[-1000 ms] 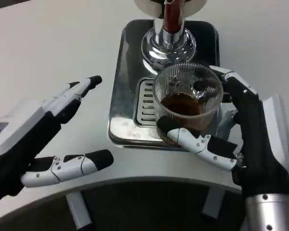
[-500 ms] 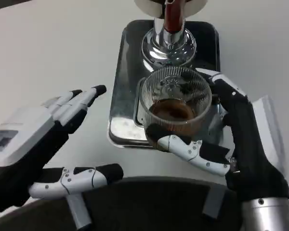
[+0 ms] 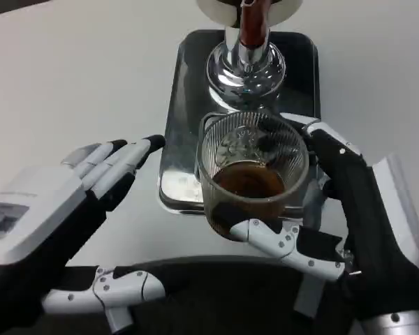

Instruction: Grasp the cup under the faucet to collect the drink, then remove the cup.

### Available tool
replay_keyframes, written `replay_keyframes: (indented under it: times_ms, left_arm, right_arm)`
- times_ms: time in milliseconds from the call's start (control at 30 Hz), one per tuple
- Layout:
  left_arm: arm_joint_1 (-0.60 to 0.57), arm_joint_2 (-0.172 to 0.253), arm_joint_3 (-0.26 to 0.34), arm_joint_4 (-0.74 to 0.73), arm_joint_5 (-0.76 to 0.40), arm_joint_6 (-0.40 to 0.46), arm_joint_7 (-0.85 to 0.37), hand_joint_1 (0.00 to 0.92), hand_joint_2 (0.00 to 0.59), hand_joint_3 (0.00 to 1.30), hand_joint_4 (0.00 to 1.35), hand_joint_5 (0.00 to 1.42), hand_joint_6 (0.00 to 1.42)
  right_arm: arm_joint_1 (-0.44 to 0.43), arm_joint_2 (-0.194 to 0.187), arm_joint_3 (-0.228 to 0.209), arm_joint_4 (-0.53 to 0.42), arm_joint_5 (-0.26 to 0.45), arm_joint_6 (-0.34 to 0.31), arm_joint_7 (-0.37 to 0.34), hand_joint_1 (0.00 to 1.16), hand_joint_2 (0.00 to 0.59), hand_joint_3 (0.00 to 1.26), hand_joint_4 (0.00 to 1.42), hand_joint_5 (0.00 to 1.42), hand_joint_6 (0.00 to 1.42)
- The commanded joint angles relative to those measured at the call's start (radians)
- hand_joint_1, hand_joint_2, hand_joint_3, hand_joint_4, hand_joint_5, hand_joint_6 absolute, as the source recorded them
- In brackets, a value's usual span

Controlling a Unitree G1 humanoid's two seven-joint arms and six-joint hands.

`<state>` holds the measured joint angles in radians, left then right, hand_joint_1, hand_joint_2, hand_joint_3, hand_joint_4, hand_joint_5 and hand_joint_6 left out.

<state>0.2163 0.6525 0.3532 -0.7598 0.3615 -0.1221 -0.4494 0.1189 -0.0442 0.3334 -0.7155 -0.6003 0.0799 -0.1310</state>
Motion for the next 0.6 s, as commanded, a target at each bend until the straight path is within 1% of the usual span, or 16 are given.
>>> replay_keyframes:
  times_ms: [33, 167, 400, 600]
  left_arm:
    - [0.048, 0.003, 0.030, -0.028, -0.010, -0.024, -0.022, 0.000, 0.094, 0.00, 0.00, 0.00, 0.00]
    - [0.071, 0.003, 0.040, -0.028, -0.013, -0.041, -0.026, 0.000, 0.093, 0.00, 0.00, 0.00, 0.00]
    - [0.085, -0.003, 0.039, -0.030, -0.008, -0.053, -0.025, 0.000, 0.093, 0.00, 0.00, 0.00, 0.00]
    - [0.093, -0.002, 0.045, -0.025, -0.010, -0.056, -0.024, 0.000, 0.093, 0.00, 0.00, 0.00, 0.00]
  right_arm:
    - [0.044, -0.013, -0.001, -0.072, 0.025, -0.068, 0.019, 0.81, 0.233, 0.82, 0.94, 1.11, 1.26]
    - [0.071, -0.023, -0.002, -0.082, 0.030, -0.080, 0.028, 0.81, 0.233, 0.82, 0.94, 1.12, 1.26]
    - [0.080, -0.020, 0.001, -0.083, 0.032, -0.088, 0.035, 0.81, 0.232, 0.84, 0.94, 1.12, 1.26]
    - [0.105, -0.027, 0.006, -0.093, 0.031, -0.099, 0.042, 0.81, 0.232, 0.84, 0.94, 1.12, 1.26]
